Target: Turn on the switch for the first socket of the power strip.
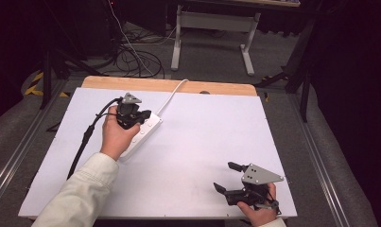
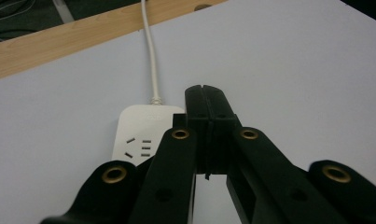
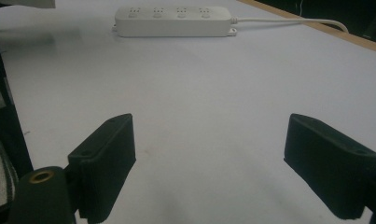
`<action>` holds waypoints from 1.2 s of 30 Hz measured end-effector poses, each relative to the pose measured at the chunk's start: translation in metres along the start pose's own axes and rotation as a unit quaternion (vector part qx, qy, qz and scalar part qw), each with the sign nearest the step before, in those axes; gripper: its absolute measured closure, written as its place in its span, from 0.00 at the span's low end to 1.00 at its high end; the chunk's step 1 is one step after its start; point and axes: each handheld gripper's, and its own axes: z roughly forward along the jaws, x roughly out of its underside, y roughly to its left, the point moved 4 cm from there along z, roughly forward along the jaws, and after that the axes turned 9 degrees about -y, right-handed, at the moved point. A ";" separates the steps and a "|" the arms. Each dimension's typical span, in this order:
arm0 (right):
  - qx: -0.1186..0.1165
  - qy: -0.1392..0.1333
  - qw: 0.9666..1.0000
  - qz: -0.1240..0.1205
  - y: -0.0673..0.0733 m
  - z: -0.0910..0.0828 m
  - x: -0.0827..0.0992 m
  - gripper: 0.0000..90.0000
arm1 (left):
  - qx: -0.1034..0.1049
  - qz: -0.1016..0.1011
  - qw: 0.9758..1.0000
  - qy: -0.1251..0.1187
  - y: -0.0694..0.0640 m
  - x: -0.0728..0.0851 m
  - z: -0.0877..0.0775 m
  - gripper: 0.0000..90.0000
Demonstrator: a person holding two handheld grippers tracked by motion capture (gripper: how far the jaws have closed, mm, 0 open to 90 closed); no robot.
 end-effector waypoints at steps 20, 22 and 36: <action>0.002 -0.004 1.000 0.005 0.000 0.000 -0.001 0.19 | 0.035 0.044 0.996 -0.073 -0.016 -0.013 -0.057 0.39; 0.001 -0.005 1.000 0.005 0.000 -0.001 -0.001 0.19 | 0.038 0.051 0.995 -0.079 -0.019 -0.013 -0.065 0.35; -0.001 -0.009 1.000 0.016 0.000 -0.002 -0.001 0.19 | 0.048 0.095 0.986 -0.132 -0.021 0.007 -0.117 0.19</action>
